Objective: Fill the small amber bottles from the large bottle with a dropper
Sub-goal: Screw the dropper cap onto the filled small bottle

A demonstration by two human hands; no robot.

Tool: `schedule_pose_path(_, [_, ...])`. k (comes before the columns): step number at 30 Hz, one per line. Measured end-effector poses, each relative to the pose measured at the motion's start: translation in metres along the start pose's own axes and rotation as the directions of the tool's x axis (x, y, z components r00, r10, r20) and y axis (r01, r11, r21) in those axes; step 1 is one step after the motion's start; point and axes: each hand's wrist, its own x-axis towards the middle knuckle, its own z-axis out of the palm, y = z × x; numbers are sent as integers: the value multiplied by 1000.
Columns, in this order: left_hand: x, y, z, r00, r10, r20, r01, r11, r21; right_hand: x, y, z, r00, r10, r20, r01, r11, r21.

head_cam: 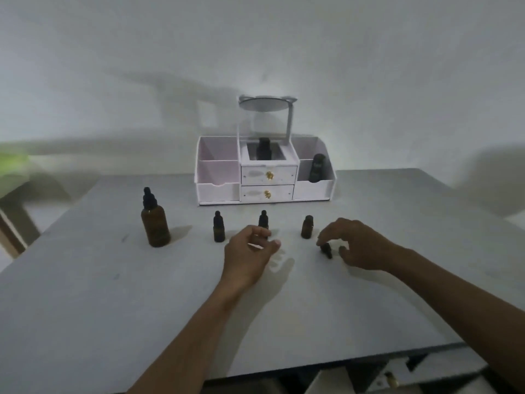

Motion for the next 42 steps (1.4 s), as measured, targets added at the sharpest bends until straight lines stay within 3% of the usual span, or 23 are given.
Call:
schedule_pose_path(4, [11,5,31,995,27,95,-31,999,42,-6,11,15,999,-51,7,51,993,-105])
schedule_pose_path(7, [21,4,47,994,27,106,-31,999,43,-5,22,22,997,-78,-21,76,994,-80])
schedule_pose_path(10, [33,1,60,995,10,102,-14,999,37,0,25,17,975,-83,-204,104,990,91])
schedule_pose_path(13, [43,-2,72,996,3,92,-3,1000,3,9,13,2,871,110,-478,91,922,377])
schedule_pose_path(15, [48,-2,79,997,15,81,-17,1000,19,18,5,-7,810,241,-535,79,859,506])
schedule_pose_path(19, [58,-2,92,997,54,59,-59,994,89,34,-5,-14,796,300,-526,128,766,631])
schedule_pose_path(26, [65,-4,98,992,117,48,-122,982,145,48,-5,-10,830,311,-464,103,731,675])
schedule_pose_path(32, [68,-7,98,982,181,61,-190,960,204,57,-4,5,870,249,-426,33,832,554])
schedule_pose_path(37, [68,-10,99,975,211,65,-219,962,165,56,-4,32,853,262,-451,13,854,521])
schedule_pose_path(42, [70,-14,101,972,225,61,-232,962,145,56,-8,55,769,368,-523,22,802,597])
